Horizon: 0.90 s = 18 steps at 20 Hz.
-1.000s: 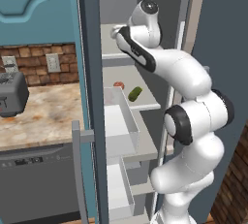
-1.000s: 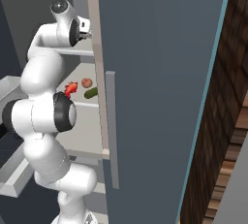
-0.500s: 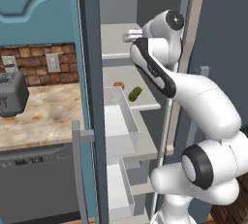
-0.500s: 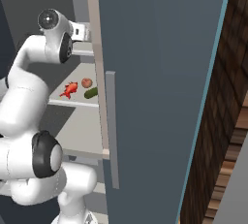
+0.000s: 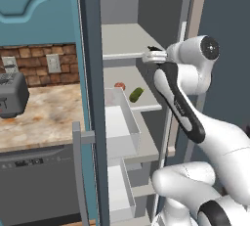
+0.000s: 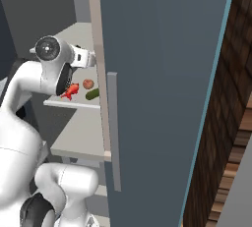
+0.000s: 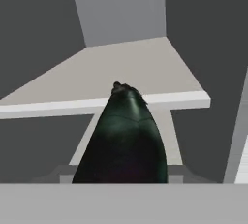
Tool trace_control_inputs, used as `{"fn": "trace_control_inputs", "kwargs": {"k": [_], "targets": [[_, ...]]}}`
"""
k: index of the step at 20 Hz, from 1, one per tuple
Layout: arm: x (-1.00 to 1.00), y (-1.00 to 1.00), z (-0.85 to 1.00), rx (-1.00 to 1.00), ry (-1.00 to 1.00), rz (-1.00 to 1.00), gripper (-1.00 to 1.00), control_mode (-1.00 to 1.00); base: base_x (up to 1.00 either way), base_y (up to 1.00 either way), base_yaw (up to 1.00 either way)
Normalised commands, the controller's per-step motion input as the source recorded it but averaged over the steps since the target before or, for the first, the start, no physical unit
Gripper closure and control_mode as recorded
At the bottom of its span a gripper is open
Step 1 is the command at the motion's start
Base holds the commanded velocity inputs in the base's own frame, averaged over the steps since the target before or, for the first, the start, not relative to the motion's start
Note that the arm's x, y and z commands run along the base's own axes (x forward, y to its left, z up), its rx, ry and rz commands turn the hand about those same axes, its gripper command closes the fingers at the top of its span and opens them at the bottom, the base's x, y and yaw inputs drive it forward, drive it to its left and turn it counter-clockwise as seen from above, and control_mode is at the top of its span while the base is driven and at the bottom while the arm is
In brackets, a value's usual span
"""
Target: Take the peach and eggplant from the highest rack and move them to the second highest rack where the fish and cucumber are located, to maximize freezer space. Close the freezer door after rearranging.
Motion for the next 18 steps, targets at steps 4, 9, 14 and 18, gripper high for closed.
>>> {"fn": "trace_control_inputs", "kwargs": {"k": [4, 9, 14, 18], "targets": [[-0.88, 0.00, -0.67, 0.05, 0.01, 0.00, 1.00, -1.00, 0.00, 0.00, 0.00], [-0.04, 0.00, -0.63, 0.10, 0.00, 0.00, 1.00, -1.00, 0.00, 0.00, 0.00], [0.60, 0.00, -0.31, 0.10, 0.00, 0.00, 1.00, -1.00, 0.00, 0.00, 0.00], [0.87, 0.00, -0.23, 0.10, 0.02, 0.00, 1.00, -1.00, 0.00, 0.00, 0.00]]}}
